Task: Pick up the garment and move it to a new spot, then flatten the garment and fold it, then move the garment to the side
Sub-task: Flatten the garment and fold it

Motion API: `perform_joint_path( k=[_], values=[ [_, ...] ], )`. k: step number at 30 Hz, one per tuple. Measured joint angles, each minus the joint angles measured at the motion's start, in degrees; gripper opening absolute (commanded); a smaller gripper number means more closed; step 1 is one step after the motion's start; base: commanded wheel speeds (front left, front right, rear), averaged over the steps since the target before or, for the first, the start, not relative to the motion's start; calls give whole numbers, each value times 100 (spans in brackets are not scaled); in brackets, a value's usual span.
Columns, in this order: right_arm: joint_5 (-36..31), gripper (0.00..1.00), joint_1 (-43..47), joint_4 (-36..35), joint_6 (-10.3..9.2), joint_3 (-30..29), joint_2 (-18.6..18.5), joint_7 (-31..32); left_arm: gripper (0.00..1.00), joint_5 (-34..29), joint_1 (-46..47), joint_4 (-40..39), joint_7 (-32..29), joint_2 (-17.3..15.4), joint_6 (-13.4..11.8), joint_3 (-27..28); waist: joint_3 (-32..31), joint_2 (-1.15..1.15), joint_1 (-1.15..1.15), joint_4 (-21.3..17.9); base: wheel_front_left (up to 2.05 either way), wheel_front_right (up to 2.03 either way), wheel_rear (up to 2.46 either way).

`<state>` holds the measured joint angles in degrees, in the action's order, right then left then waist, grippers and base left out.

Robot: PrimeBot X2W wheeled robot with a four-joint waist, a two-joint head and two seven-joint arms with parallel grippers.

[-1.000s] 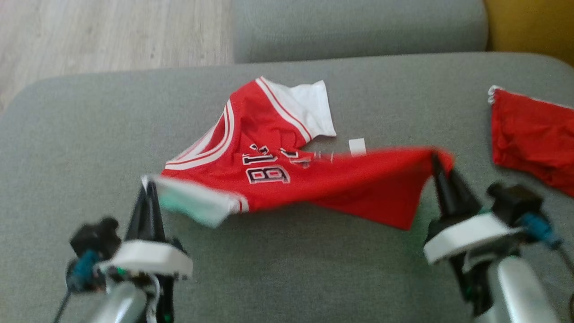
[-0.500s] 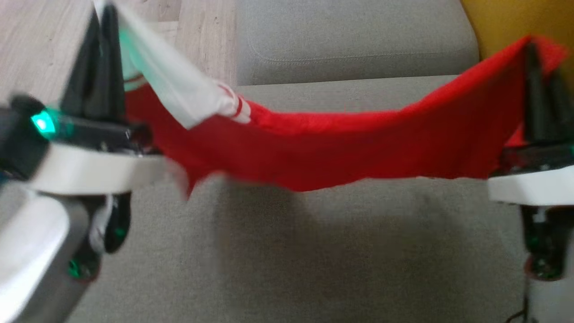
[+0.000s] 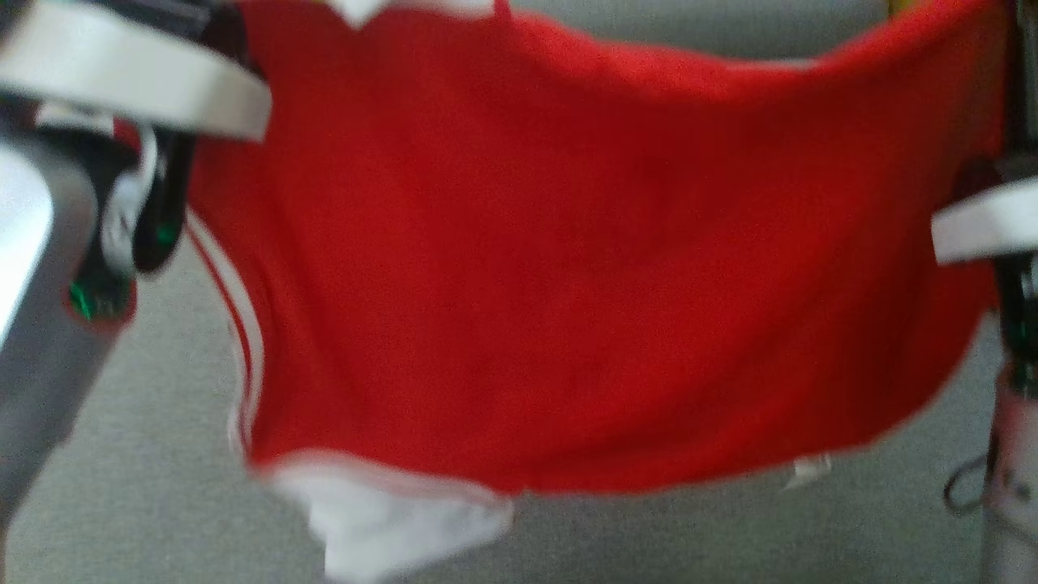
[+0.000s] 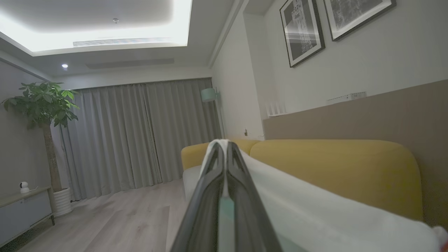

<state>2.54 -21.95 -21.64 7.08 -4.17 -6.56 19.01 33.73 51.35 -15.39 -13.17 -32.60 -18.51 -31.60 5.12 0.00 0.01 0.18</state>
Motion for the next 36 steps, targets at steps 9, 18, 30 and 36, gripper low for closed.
perform_joint_path(
  k=[9,18,30,36],
  values=[
    [-220,0,-2548,2164,0,191,-376,-225,0,-364,2005,2084,-74,321,688,-198,954,0,2,-123,0,0,0],
    [-1089,0,-4596,4648,0,194,-460,-722,0,-579,3449,4075,627,1155,797,-148,1733,0,0,75,0,0,0],
    [-1441,0,-4702,6279,0,-224,41,-1724,0,-194,2764,4597,1298,1543,1088,-167,2733,0,1,333,0,0,0],
    [-1206,0,-4013,6428,0,-286,194,-2216,0,58,1682,3985,1566,1271,1126,-133,2794,0,-1,176,0,0,0]
  ],
)
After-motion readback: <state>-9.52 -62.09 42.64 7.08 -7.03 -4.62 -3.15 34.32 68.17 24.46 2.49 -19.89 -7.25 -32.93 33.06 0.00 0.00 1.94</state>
